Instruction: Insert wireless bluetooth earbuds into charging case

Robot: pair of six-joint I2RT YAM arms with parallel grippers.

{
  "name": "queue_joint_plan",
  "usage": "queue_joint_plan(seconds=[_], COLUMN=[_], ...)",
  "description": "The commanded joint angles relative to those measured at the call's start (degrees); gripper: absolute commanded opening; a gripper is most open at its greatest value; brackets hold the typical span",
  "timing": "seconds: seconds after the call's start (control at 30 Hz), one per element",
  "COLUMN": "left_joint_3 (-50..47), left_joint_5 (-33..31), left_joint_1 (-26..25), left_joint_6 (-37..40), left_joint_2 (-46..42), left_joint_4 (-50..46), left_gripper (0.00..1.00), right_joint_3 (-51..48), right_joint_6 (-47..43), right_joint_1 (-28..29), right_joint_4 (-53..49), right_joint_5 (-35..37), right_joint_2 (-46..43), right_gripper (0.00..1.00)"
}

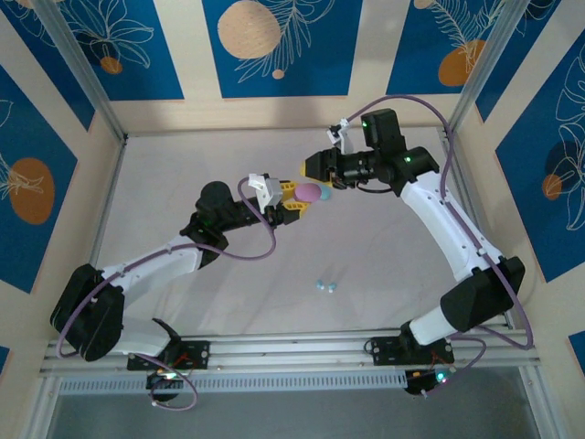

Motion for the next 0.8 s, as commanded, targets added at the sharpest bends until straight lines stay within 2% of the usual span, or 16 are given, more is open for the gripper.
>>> queue_joint_plan(seconds=[0.0,0.13,0.3,0.37,0.6,0.77], left_joint_3=[1.4,1.8,0.9,0.1,-1.2,-0.6], left_joint_5=[-0.5,-1.0,-2.8,-3.1,-2.7,-2.3], left_joint_1=[-0.7,-0.8,-0.8,-0.8,-0.8,-0.8], left_joint_6=[0.7,1.1,1.4,0.9,-0.7,-1.4], left_joint_2=[-1.3,-1.7,-1.4,-1.3,-0.9,-0.1], left_joint_4=[0.6,-0.8,-1.9,-1.3,1.8,3.1], left_gripper=[0.24,0.24,0.24,0.24,0.24,0.24], right_joint_3=[-1.8,-4.4,-10.1,-12.9,-17.9,-17.9], right_joint_6=[-2.1,-1.9,1.1,3.0,10.3,11.9], right_joint_1=[0.0,-0.3,-2.0,-3.2,-5.0,-4.1], right_joint_4=[-1.3,0.0,4.4,7.0,14.5,16.9], right_joint_5=[-3.0,-2.3,1.9,1.0,-14.5,-21.7], right_joint_2=[-2.7,-4.7,-8.8,-10.3,-10.0,-7.8], right_gripper=[0.49,0.49,0.5,0.51,0.6,0.6])
